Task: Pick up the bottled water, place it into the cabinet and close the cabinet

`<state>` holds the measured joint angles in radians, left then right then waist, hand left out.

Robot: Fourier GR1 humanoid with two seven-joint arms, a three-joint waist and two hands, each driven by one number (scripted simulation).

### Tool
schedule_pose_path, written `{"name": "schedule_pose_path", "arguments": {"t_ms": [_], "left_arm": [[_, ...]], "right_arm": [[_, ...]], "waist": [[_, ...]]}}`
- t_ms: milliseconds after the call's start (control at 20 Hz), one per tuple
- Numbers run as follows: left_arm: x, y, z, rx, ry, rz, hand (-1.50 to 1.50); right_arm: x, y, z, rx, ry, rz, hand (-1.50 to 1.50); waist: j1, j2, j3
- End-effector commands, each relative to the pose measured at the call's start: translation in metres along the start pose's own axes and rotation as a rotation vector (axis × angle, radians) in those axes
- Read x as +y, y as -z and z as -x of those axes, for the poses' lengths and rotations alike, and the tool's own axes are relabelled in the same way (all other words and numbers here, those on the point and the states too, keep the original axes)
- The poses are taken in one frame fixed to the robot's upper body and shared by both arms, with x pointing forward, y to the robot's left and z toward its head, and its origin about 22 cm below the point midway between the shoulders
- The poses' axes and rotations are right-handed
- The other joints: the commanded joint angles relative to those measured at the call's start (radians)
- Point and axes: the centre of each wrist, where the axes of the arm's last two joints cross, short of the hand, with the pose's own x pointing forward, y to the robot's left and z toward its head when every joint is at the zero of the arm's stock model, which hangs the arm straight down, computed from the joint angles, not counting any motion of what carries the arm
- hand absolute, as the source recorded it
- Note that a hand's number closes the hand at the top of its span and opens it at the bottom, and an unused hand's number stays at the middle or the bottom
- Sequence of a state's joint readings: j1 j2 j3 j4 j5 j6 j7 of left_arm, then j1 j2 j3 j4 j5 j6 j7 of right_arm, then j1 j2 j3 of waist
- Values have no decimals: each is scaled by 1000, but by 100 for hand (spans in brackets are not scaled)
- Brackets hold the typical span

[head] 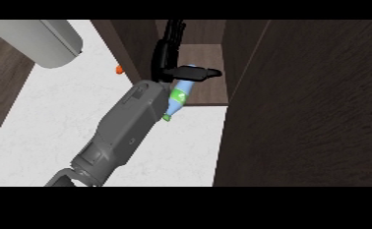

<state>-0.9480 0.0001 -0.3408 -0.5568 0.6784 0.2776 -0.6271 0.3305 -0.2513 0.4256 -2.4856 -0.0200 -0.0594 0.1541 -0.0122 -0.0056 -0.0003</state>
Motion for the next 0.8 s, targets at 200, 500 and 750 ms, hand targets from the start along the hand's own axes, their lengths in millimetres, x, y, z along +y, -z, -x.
{"name": "schedule_pose_path", "arguments": {"t_ms": [200,500,750], "left_arm": [[1,-59,-2,29,-60,8,150],[25,-103,-10,54,-43,20,150],[47,-147,-32,26,-28,-8,150]], "right_arm": [[-2,-5,-17,-29,-85,-40,-150],[3,1,-24,41,-174,-213,150],[15,-6,-33,120,-93,-307,150]], "waist": [[28,-5,0],[38,-5,-1],[30,-4,-1]]}}
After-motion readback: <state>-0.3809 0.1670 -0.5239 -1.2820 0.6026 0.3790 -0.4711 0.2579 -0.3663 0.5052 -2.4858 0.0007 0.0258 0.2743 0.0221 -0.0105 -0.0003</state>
